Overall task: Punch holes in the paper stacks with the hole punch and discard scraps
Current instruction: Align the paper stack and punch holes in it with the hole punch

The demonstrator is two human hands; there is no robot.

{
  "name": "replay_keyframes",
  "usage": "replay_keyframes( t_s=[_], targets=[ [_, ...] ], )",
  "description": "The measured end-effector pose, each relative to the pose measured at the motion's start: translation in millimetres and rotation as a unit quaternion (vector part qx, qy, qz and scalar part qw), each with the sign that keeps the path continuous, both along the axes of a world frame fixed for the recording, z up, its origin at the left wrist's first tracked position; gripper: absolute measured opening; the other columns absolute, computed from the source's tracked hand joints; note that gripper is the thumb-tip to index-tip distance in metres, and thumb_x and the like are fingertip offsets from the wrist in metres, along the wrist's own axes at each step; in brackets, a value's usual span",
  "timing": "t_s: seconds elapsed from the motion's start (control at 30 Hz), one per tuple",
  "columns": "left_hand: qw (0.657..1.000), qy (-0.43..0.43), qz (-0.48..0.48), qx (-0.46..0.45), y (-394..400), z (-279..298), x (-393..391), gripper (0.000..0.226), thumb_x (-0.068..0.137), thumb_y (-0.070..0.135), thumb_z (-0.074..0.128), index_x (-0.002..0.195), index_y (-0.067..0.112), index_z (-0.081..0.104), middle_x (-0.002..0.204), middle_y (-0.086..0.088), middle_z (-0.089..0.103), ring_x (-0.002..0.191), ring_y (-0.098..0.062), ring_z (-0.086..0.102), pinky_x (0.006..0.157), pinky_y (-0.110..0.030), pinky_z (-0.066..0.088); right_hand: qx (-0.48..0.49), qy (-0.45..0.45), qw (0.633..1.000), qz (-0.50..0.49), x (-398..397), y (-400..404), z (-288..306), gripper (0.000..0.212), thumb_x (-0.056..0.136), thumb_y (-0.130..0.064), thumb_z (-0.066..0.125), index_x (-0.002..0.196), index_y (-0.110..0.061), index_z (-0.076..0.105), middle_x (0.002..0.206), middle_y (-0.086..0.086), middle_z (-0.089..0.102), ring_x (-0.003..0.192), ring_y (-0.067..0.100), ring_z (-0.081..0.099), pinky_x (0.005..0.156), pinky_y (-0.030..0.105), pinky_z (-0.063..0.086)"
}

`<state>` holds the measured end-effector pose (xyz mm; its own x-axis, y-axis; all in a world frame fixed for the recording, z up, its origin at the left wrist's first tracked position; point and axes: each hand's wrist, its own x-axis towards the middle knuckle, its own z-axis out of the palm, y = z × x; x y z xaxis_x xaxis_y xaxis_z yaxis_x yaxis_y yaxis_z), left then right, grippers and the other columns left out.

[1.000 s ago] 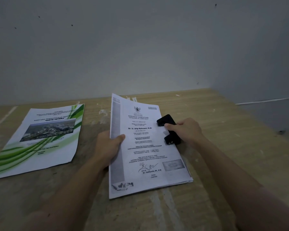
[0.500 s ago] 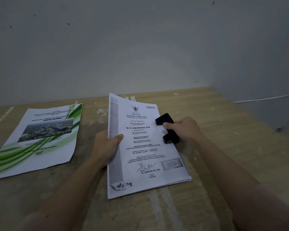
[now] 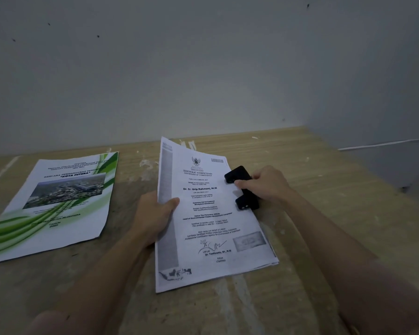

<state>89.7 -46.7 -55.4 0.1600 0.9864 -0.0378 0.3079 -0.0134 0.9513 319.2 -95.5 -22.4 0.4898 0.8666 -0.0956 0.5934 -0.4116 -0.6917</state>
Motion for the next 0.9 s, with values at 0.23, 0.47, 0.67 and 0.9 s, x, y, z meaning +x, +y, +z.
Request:
replay_keyframes(
  t_s=[0.23,0.47,0.67,0.9],
  targets=[
    [1.000,0.007,-0.003,0.003,1,-2,0,0.029,0.086,0.012,0.061,0.111,-0.004,0.061,0.093,-0.012,0.069,0.066,-0.010,0.062,0.045,-0.014,0.048,-0.087,0.009,0.996,0.006,-7,39,17,0.067,0.091,-0.056,0.029,0.130,-0.006,0.048,0.137,0.015,0.049,0.121,0.034,0.050,0.095,0.038,0.043],
    [1.000,-0.009,0.001,0.000,1,-4,1,0.026,0.086,0.010,0.061,0.108,-0.003,0.062,0.074,0.005,0.063,0.063,-0.008,0.063,0.041,-0.010,0.047,-0.067,-0.043,0.997,-0.015,-20,57,1,0.054,0.098,-0.036,0.021,0.127,-0.002,0.050,0.135,0.020,0.049,0.124,0.036,0.045,0.106,0.040,0.035],
    [1.000,-0.005,0.003,0.010,5,-8,0,0.017,0.085,0.011,0.062,0.100,0.003,0.064,0.075,0.004,0.065,0.066,-0.011,0.065,0.043,-0.012,0.049,-0.059,-0.056,0.996,-0.032,-17,63,-9,0.054,0.095,-0.037,0.021,0.114,-0.001,0.056,0.123,0.022,0.056,0.115,0.039,0.048,0.099,0.042,0.039],
    [1.000,-0.019,0.008,0.016,5,-9,-1,0.009,0.084,0.011,0.063,0.093,0.010,0.063,0.077,0.001,0.066,0.058,-0.007,0.066,0.045,-0.013,0.052,-0.062,-0.072,0.995,-0.021,-15,59,-12,0.041,0.097,-0.019,0.024,0.114,0.001,0.056,0.124,0.022,0.055,0.116,0.037,0.048,0.100,0.040,0.035]
  ],
)
